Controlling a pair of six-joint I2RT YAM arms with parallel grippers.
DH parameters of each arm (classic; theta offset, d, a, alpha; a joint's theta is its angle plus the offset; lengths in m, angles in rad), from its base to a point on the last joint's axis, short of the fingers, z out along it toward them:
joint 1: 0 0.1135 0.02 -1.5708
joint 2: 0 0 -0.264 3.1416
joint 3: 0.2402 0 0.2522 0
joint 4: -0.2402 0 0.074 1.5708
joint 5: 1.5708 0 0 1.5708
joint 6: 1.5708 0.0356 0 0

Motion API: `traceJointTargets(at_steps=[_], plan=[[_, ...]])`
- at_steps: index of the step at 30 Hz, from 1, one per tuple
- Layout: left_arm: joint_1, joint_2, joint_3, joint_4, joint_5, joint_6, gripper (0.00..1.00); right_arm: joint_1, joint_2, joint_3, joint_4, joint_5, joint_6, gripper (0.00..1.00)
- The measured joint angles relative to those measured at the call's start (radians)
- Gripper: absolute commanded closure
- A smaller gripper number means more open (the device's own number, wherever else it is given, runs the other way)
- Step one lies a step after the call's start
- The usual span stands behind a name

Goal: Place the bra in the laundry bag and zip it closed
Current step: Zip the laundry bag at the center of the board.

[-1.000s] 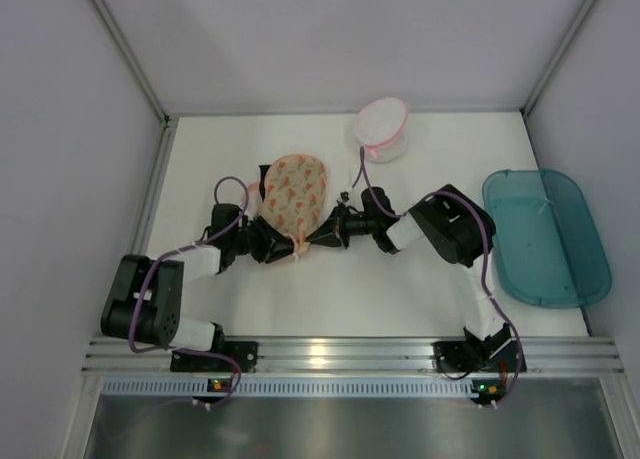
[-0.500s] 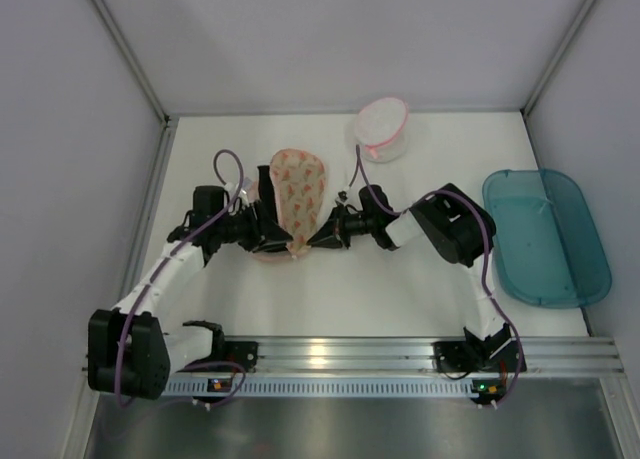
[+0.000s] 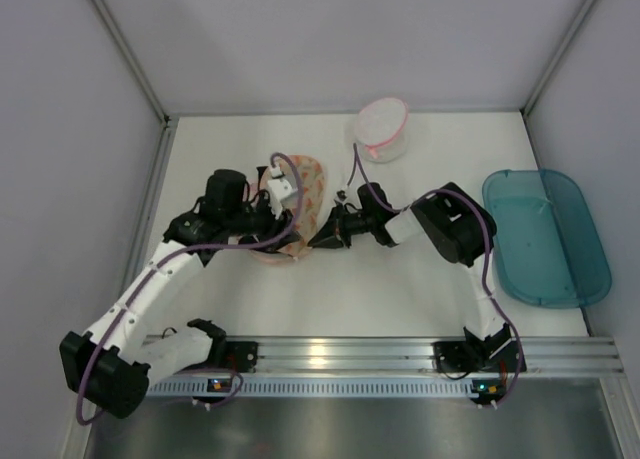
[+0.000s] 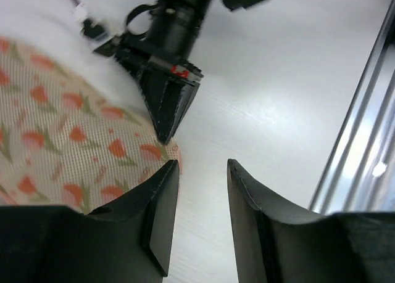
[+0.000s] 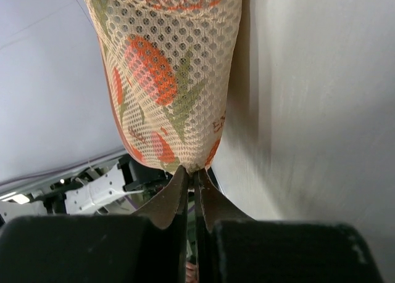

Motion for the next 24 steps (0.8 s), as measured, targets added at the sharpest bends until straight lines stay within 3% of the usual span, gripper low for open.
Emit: traceJointTargets(at_steps=[3,11,16,24], plan=[[-0.113,0.005,-0.010,-0.056,-0.033,0.348,0.54,0.000,0.000,0.020,-0.046,-0.004,-0.023,1.00],[-0.161,-0.103,-0.270,-0.172,-0.099,1.309,0.45,0.000,-0.008,0.027,-0.105,-0.005,-0.081,1.00],[-0.164,-0.110,-0.354,-0.172,-0.077,1.596,0.44,-0.001,-0.013,0.032,-0.141,-0.005,-0.106,1.00],[-0.230,-0.013,-0.392,-0.084,-0.114,1.720,0.45,0.003,-0.013,0.037,-0.149,-0.006,-0.107,1.00]])
